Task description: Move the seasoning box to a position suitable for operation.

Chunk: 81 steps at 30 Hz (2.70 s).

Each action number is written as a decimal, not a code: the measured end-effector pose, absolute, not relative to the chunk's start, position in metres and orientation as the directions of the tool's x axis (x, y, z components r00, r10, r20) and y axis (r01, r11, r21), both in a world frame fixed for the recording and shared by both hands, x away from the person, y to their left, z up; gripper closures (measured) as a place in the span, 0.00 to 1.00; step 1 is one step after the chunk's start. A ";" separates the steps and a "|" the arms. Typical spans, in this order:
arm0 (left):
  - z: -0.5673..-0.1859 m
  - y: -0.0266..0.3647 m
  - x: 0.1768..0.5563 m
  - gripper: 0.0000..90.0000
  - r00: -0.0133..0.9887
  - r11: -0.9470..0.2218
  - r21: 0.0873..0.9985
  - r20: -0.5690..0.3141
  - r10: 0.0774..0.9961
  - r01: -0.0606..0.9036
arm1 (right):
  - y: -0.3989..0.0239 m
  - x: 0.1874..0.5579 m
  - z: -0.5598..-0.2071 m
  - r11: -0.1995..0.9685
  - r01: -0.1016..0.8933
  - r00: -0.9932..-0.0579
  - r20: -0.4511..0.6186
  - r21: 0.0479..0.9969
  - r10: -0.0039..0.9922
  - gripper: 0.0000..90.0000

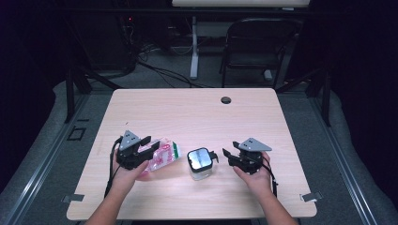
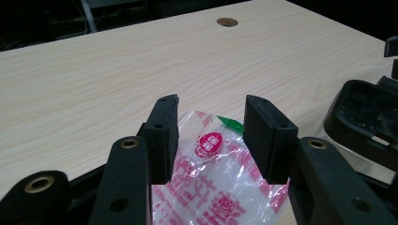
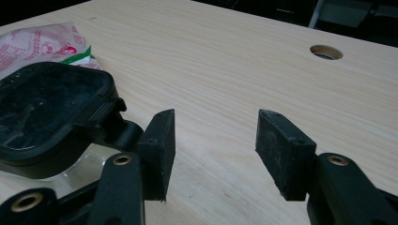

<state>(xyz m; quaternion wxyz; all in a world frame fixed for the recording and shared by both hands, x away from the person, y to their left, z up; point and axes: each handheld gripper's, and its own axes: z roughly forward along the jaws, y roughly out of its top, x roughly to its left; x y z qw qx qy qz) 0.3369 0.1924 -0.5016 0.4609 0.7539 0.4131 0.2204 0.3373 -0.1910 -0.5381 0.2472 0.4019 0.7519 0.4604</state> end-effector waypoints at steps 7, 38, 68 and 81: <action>-0.503 0.183 0.336 0.62 0.586 -0.260 0.871 -0.040 0.810 0.418 | -0.188 0.332 -0.534 0.247 0.361 -0.573 0.005 0.899 0.820 0.55; -0.515 0.121 0.310 1.00 0.724 -0.399 0.823 -0.022 0.689 0.404 | -0.158 0.325 -0.549 0.385 0.400 -0.691 -0.003 0.832 0.723 0.71; -0.533 0.114 0.319 1.00 0.707 -0.403 0.791 -0.052 0.706 0.460 | -0.146 0.317 -0.553 0.411 0.443 -0.645 -0.035 0.797 0.764 0.86; -0.525 0.122 0.325 1.00 0.692 -0.378 0.806 -0.052 0.720 0.455 | -0.151 0.309 -0.545 0.393 0.430 -0.688 0.013 0.813 0.726 0.77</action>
